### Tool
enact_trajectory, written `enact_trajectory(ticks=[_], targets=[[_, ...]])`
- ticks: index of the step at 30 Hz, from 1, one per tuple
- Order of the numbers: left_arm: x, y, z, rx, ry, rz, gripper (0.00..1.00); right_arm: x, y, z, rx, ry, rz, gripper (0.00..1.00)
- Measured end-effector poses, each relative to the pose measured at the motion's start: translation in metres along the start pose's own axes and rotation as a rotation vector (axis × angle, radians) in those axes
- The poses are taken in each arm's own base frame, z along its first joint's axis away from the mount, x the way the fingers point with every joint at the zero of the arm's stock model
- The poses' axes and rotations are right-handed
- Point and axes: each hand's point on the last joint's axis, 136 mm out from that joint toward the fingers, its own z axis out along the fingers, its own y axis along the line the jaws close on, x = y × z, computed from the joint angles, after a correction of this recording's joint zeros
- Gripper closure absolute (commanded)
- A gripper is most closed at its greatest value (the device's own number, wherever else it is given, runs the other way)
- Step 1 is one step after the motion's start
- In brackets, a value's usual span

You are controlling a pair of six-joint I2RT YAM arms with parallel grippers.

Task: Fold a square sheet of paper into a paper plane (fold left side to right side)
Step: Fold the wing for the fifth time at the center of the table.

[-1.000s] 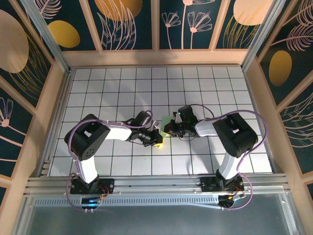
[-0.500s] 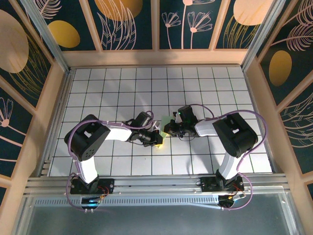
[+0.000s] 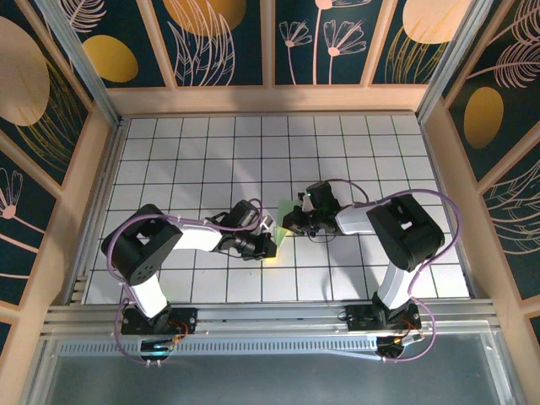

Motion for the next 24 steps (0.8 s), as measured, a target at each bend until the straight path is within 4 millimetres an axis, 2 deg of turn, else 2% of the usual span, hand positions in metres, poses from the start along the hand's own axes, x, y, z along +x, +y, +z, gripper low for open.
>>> enact_trajectory(ticks=[9, 13, 16, 20, 24], targets=[[0.010, -0.002, -0.010, -0.012, 0.014, -0.019, 1.00, 0.000, 0.000, 0.000, 0.000, 0.000, -0.003, 1.00], [-0.005, -0.017, -0.029, 0.041, -0.038, -0.021, 1.00, 0.000, 0.000, 0.000, 0.000, 0.000, -0.003, 1.00], [-0.019, -0.025, -0.036, 0.061, -0.070, -0.016, 1.00, 0.000, 0.000, 0.000, 0.000, 0.000, -0.003, 1.00], [-0.033, -0.035, -0.031, 0.082, -0.077, -0.001, 1.00, 0.000, 0.000, 0.000, 0.000, 0.000, -0.002, 1.00], [-0.039, -0.029, -0.019, 0.075, -0.056, -0.009, 1.00, 0.000, 0.000, 0.000, 0.000, 0.000, -0.002, 1.00]])
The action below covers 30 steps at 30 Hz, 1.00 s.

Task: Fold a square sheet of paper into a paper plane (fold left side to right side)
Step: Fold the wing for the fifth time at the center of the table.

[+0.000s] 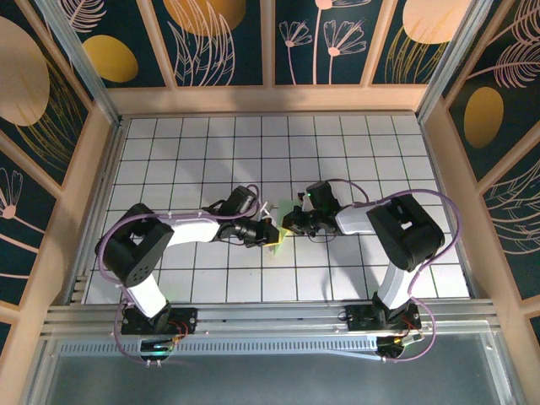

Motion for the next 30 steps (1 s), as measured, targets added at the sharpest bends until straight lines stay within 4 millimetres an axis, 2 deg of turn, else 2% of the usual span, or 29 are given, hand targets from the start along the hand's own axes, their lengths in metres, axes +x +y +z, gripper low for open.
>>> enact_trajectory(ticks=[8, 17, 25, 30], targets=[[0.007, 0.029, 0.017, -0.063, 0.039, -0.036, 1.00, 0.000, 0.001, 0.000, -0.001, 0.000, 0.000, 1.00], [0.007, 0.029, 0.018, -0.078, 0.039, -0.003, 1.00, -0.003, 0.003, -0.003, 0.018, -0.002, 0.010, 1.00], [0.007, 0.030, 0.018, -0.079, 0.039, -0.003, 1.00, -0.037, -0.003, -0.019, 0.025, -0.082, 0.030, 1.00], [0.006, 0.029, 0.018, -0.079, 0.036, -0.002, 1.00, -0.046, -0.008, -0.020, 0.038, -0.097, 0.021, 1.00]])
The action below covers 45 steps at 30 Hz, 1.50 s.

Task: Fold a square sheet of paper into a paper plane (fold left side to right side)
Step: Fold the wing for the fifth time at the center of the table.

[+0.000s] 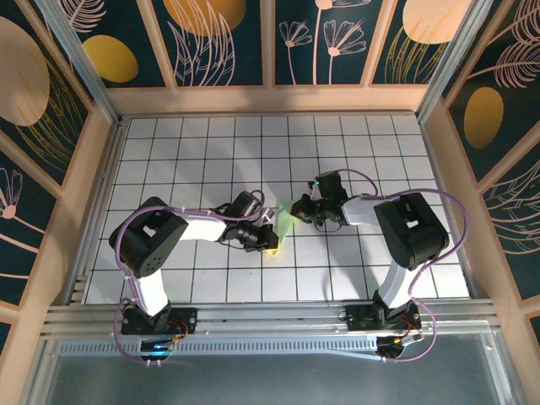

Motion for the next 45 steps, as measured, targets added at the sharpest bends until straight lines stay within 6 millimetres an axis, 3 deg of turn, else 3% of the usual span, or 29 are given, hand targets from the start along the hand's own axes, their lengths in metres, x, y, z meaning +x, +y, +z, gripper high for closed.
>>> enact_trajectory(ticks=[7, 16, 19, 30, 45], targets=[[-0.007, -0.006, -0.001, -0.015, -0.012, -0.003, 1.00, 0.001, -0.008, 0.006, 0.019, 0.014, 0.005, 1.00], [-0.042, -0.048, -0.010, 0.032, -0.081, 0.058, 1.00, 0.001, -0.008, 0.006, 0.020, 0.014, 0.006, 1.00], [-0.051, -0.053, -0.008, 0.037, -0.093, 0.073, 1.00, 0.001, -0.008, 0.006, 0.020, 0.013, 0.005, 1.00], [-0.050, -0.027, 0.014, -0.015, -0.051, 0.042, 1.00, 0.001, -0.008, 0.006, 0.020, 0.014, 0.006, 1.00], [-0.038, -0.017, 0.017, -0.047, -0.049, 0.106, 1.00, 0.002, -0.009, 0.006, 0.023, 0.019, 0.006, 1.00]])
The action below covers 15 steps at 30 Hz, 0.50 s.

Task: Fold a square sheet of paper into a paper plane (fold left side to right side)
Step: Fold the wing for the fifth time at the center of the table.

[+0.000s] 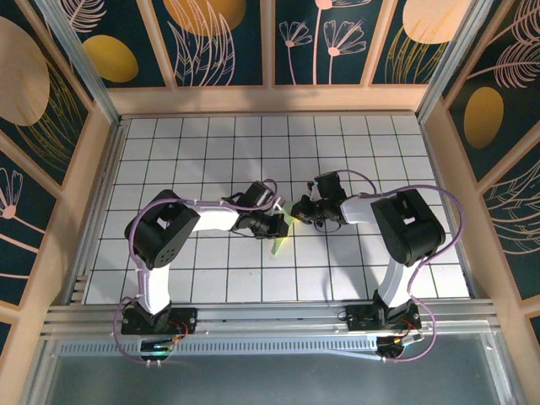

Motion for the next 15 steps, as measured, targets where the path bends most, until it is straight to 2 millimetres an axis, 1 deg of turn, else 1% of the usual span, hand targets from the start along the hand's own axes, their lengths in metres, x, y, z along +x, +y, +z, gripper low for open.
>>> enact_trajectory(ticks=[4, 15], targets=[[0.014, 0.004, -0.005, -0.003, 0.006, 0.016, 1.00, 0.002, 0.000, 0.000, -0.003, 0.012, -0.007, 1.00], [0.064, 0.012, -0.023, -0.008, 0.057, 0.061, 1.00, 0.003, 0.001, 0.001, 0.001, 0.025, -0.011, 1.00]])
